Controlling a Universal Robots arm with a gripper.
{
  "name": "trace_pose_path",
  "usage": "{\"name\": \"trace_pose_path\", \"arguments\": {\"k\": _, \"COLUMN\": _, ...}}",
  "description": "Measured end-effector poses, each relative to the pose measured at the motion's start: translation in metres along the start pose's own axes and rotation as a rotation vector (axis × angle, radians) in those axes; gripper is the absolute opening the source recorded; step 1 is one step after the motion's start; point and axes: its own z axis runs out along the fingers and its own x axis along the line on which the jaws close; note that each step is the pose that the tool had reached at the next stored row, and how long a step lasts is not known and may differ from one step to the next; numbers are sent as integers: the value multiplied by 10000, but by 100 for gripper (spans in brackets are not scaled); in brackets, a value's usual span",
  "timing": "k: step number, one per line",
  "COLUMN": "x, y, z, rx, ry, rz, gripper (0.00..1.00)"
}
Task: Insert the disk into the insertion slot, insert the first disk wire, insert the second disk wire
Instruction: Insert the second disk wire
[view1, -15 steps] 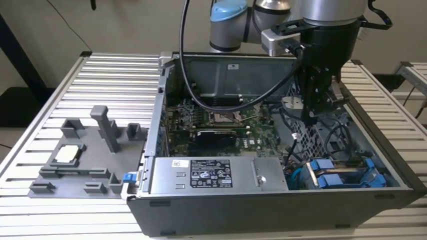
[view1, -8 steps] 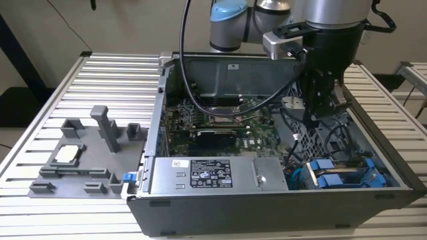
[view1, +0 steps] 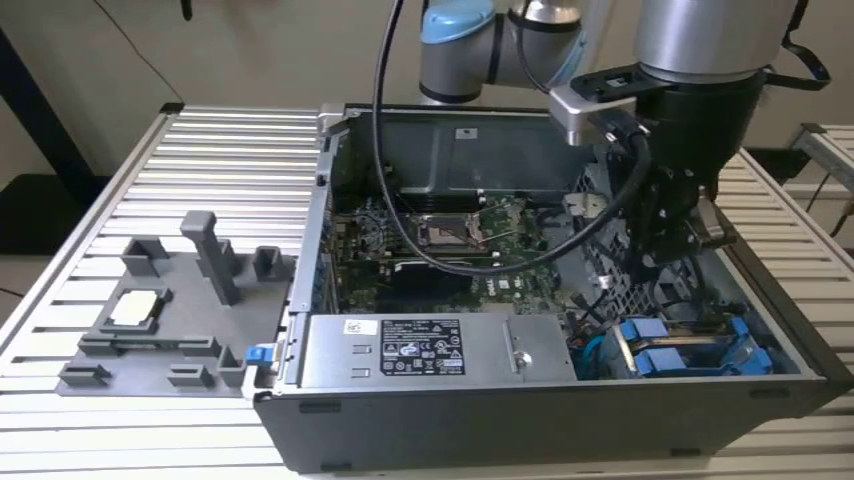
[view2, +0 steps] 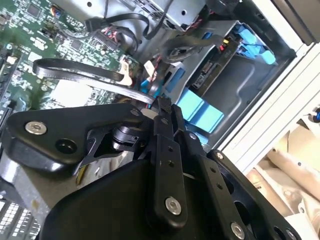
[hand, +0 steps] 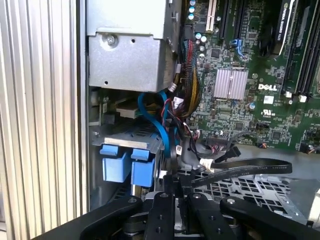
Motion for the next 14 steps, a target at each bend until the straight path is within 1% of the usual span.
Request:
{"name": "trace_pose_path", "arguments": {"k": 8, "x": 144, "y": -145, "z": 54, "rx": -243, "ry": -103, "rz": -19, "gripper": 16}}
{"name": "trace_pose_path", "arguments": {"k": 14, "x": 266, "y": -261, "z": 91, "rx": -470, "ry": -140, "rz": -45, "gripper": 16}}
